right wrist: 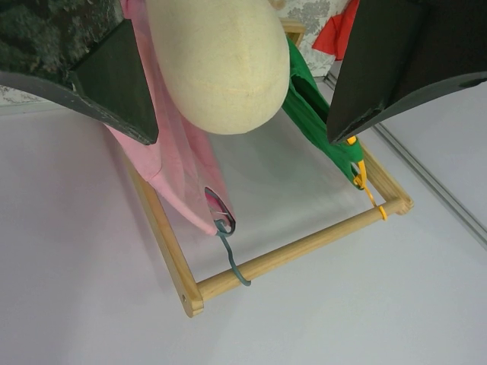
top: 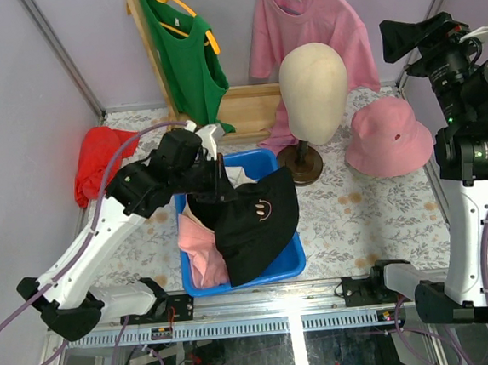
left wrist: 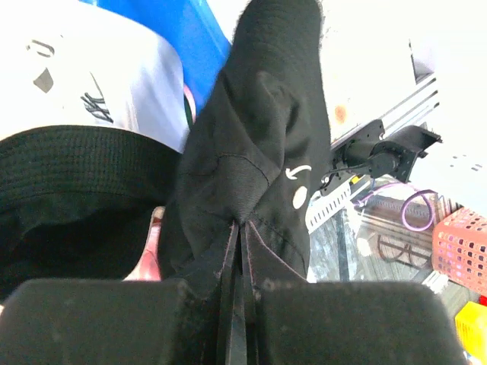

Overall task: Stack the hats
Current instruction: Pick up the hat from the bin.

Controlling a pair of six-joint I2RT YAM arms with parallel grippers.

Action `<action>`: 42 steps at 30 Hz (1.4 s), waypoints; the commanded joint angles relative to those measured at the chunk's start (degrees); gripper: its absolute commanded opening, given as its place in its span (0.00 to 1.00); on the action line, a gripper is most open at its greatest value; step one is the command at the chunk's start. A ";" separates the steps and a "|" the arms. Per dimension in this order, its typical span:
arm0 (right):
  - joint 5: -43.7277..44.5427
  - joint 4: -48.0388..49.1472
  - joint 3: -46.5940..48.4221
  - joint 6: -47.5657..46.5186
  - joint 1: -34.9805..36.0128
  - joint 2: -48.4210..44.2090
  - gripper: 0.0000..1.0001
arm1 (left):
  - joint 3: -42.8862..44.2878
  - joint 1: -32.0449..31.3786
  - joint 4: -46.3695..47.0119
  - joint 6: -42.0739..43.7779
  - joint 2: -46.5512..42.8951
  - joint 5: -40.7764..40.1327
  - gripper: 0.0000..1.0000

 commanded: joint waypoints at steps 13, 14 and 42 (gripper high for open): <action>-9.32 -2.88 7.86 2.06 0.15 1.37 0.97 | 24.41 -0.13 -6.83 2.00 2.83 -6.83 0.00; -10.01 -2.61 7.76 2.78 0.15 1.30 0.96 | 27.26 -0.08 -7.49 2.12 3.75 -7.40 0.00; -11.48 -3.24 2.51 4.87 0.16 0.37 0.92 | 51.14 -0.10 19.93 5.42 12.29 -10.61 0.00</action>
